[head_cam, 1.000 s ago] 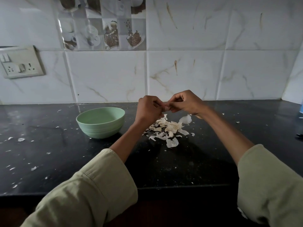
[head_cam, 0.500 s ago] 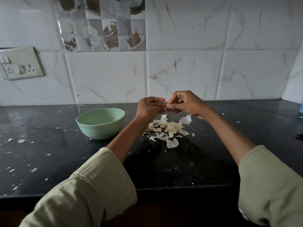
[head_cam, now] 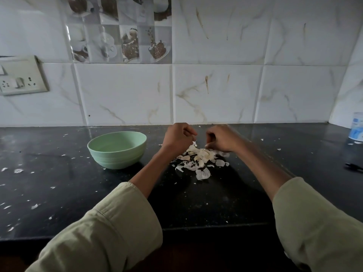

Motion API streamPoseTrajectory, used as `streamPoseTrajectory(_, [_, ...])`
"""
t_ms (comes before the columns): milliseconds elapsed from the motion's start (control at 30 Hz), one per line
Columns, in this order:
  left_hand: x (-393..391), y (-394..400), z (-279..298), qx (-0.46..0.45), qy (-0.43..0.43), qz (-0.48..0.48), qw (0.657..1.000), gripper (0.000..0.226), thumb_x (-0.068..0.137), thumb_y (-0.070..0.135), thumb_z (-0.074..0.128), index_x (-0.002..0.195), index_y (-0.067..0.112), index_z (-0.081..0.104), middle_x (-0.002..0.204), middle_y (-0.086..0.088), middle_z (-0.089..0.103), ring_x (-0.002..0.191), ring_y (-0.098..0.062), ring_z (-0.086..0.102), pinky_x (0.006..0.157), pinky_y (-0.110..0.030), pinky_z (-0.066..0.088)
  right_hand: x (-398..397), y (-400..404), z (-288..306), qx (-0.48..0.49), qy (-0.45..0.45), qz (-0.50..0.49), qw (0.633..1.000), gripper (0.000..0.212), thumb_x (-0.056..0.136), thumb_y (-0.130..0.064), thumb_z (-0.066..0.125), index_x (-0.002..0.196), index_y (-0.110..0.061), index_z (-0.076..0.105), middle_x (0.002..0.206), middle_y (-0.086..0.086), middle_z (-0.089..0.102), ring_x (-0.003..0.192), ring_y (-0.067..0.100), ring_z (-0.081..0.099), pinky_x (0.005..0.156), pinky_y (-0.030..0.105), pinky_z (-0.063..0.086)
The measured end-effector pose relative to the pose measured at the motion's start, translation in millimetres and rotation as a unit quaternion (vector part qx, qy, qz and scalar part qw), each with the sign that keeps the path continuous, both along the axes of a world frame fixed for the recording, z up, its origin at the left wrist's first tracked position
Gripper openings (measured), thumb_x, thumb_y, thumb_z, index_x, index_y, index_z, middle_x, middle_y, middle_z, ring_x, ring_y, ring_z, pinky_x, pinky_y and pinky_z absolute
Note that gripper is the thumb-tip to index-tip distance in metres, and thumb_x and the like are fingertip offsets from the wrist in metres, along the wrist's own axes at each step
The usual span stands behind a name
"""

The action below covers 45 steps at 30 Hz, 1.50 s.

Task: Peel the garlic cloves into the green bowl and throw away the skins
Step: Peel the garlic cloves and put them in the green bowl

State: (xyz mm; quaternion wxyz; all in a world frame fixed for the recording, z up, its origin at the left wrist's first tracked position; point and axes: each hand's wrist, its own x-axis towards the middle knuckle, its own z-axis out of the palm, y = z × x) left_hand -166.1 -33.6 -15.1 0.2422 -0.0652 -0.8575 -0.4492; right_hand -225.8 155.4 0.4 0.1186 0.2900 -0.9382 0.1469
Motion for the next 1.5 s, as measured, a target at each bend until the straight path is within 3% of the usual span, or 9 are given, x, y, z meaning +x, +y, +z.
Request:
streamPoseTrajectory(167, [0,1,-2,-0.048,0.004,-0.007,0.999,0.026,0.088,-0.001,0.061,0.085,0.021,0.074,0.075,0.006,0.077,0.073,-0.010,0.074,0.059,-0.022,0.049,-8,6,4,-0.005,-0.046,-0.019,0.999,0.020,0.081,-0.018,0.087,0.076,-0.021,0.068,0.077,-0.007,0.070,0.071,0.008,0.065,0.066,0.028,0.048])
streamPoseTrajectory(300, [-3,0,-3,-0.075,0.006,-0.006,0.997,0.027,0.088,0.005,0.067,0.079,0.030,0.071,0.078,0.005,0.077,0.074,-0.013,0.074,0.064,-0.028,0.056,-6,12,9,0.008,-0.034,-0.028,0.999,0.015,0.076,-0.029,0.088,0.073,-0.028,0.073,0.072,-0.013,0.073,0.072,0.005,0.070,0.072,0.034,0.059])
streamPoseTrajectory(433, [-3,0,-3,-0.089,0.017,-0.006,0.996,0.021,0.087,0.007,0.068,0.082,0.027,0.074,0.079,0.006,0.076,0.075,-0.012,0.074,0.075,-0.037,0.063,-4,14,11,-0.004,-0.046,-0.024,0.999,0.018,0.073,-0.030,0.093,0.073,-0.027,0.075,0.073,-0.011,0.075,0.073,0.010,0.073,0.074,0.039,0.062])
streamPoseTrajectory(667, [-2,1,-3,-0.096,0.017,-0.001,0.995,0.019,0.087,0.010,0.067,0.083,0.027,0.075,0.080,0.007,0.075,0.075,-0.011,0.073,0.078,-0.040,0.063,1,14,13,-0.008,-0.038,-0.039,0.999,0.022,0.072,-0.028,0.095,0.072,-0.022,0.074,0.073,-0.007,0.075,0.073,0.014,0.073,0.074,0.038,0.060])
streamPoseTrajectory(867, [-3,0,-3,-0.096,0.013,0.001,0.995,0.018,0.087,0.011,0.067,0.085,0.026,0.076,0.081,0.007,0.075,0.076,-0.012,0.073,0.079,-0.042,0.063,2,1,5,-0.085,0.048,-0.027,0.995,0.025,0.076,-0.033,0.088,0.076,-0.032,0.063,0.078,-0.007,0.068,0.072,0.013,0.067,0.075,0.040,0.060])
streamPoseTrajectory(1233, [-1,1,-1,-0.099,0.015,0.013,0.995,0.024,0.087,0.011,0.067,0.080,0.033,0.071,0.081,0.010,0.074,0.077,-0.012,0.072,0.079,-0.042,0.063,26,-17,30,-0.144,0.299,-0.023,0.943,0.017,0.093,-0.007,0.066,0.084,-0.014,0.053,0.081,-0.002,0.063,0.082,0.018,0.052,0.067,0.035,0.044])
streamPoseTrajectory(1300, [-2,0,-1,-0.098,0.015,0.012,0.995,0.025,0.087,0.010,0.066,0.079,0.034,0.072,0.082,0.010,0.074,0.078,-0.013,0.073,0.080,-0.042,0.063,24,-16,26,-0.121,0.265,-0.030,0.956,0.019,0.090,-0.001,0.065,0.082,-0.014,0.055,0.079,-0.001,0.061,0.081,0.020,0.056,0.065,0.033,0.041])
streamPoseTrajectory(1400, [-1,1,0,-0.099,0.013,0.017,0.995,0.028,0.086,0.010,0.065,0.077,0.036,0.070,0.084,0.010,0.075,0.080,-0.016,0.073,0.081,-0.042,0.063,18,-20,-1,0.041,0.065,-0.066,0.995,0.021,0.087,0.002,0.066,0.082,-0.016,0.057,0.085,0.002,0.058,0.092,0.026,0.062,0.071,0.029,0.036])
streamPoseTrajectory(1500, [0,0,1,-0.097,0.012,0.012,0.995,0.026,0.087,0.010,0.067,0.080,0.034,0.072,0.086,0.009,0.074,0.080,-0.015,0.073,0.081,-0.042,0.063,16,-14,-8,0.028,0.034,-0.070,0.997,0.019,0.089,-0.009,0.075,0.084,-0.017,0.059,0.087,-0.002,0.056,0.095,0.021,0.058,0.073,0.029,0.034])
